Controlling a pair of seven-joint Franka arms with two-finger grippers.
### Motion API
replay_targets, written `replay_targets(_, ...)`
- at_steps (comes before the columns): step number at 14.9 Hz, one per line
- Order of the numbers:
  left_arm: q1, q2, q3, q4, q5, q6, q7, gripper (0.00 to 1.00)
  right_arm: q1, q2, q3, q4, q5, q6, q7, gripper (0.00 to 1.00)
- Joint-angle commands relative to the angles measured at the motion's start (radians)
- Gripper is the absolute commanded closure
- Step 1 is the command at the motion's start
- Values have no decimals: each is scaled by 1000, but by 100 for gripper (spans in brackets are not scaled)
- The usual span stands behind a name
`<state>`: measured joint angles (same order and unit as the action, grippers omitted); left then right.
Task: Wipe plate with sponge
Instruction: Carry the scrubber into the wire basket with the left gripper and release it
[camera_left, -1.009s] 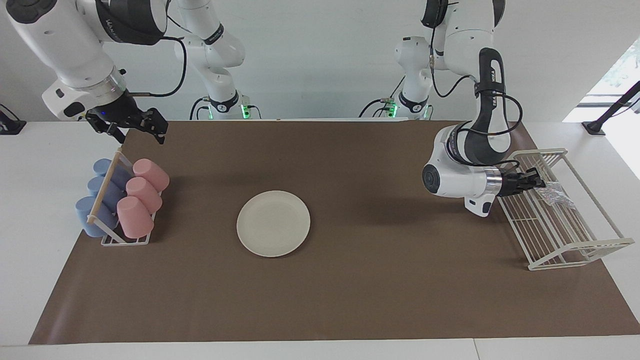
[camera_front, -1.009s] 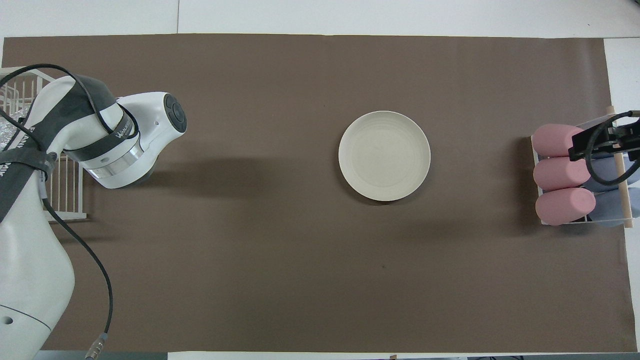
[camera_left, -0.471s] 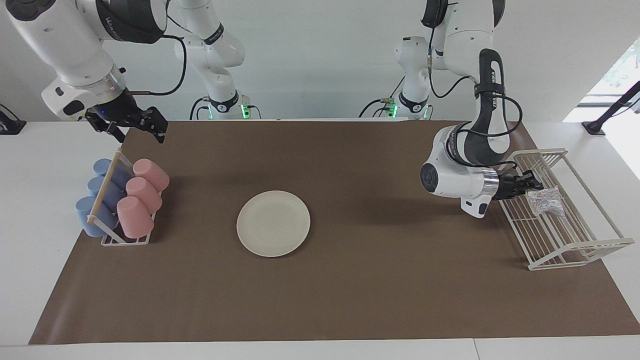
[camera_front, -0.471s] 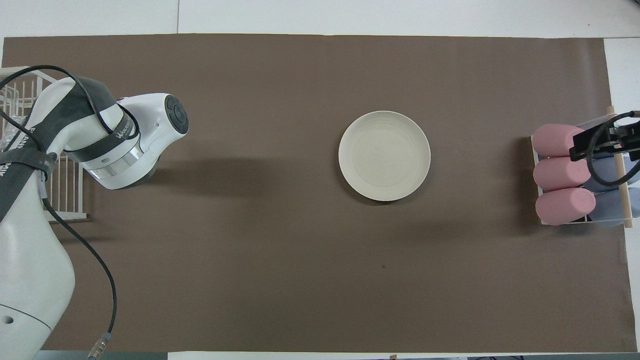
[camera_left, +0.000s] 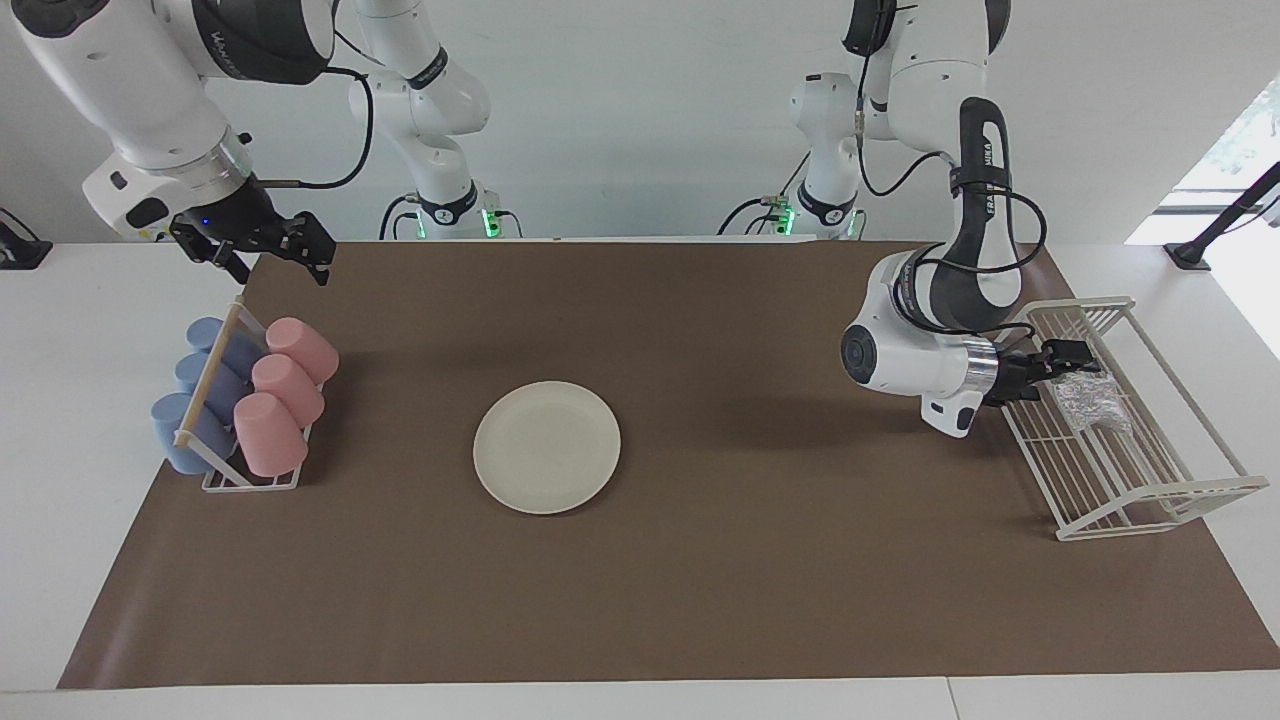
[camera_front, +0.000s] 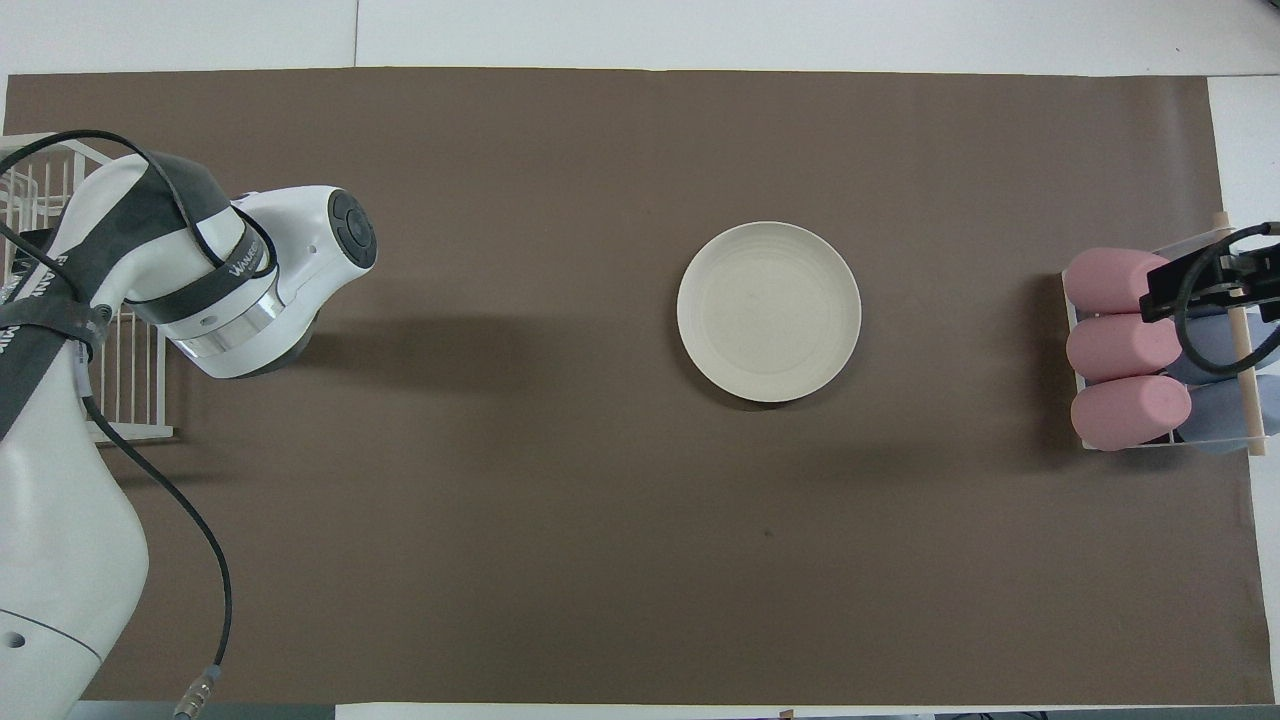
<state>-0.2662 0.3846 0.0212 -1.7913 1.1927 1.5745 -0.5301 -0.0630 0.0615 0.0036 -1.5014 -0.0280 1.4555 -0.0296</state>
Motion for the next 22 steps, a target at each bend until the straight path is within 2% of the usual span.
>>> replay_targets(1,9,-38,-4,19,-72,22,8,0,-15,-12,10,-8,-15,2,-27,0)
replay_targets(5,38,-170,-3,85,-290,38,192,0,-14,-14,10,-8,-3,-10,-32,0)
replay_targets(7,39,-204,5,136,-419,24,234,0,-14,-14,12,-6,-1,-10,-32,0)
replay_targets(9,79,-242,8,196,-600,21,237,0,-14,-14,12,-6,-1,-10,-32,0)
replay_targets(11,151,-304,5,210,-816,25,298,0,-12,-14,15,-6,0,-10,-30,0)
replay_targets(13,191,-355,8,205,-956,21,367,0,-12,-16,16,-6,0,-10,-29,0)
replay_targets(18,188,-437,6,141,-1172,-70,372,0,-11,-16,18,-6,0,-7,-27,0)
replay_targets(20,176,-464,2,80,-1190,-65,365,0,-11,-16,18,-6,0,-7,-24,0)
replay_targets(22,157,-458,5,85,-1231,-45,355,0,-11,-16,18,-6,0,-7,-24,0)
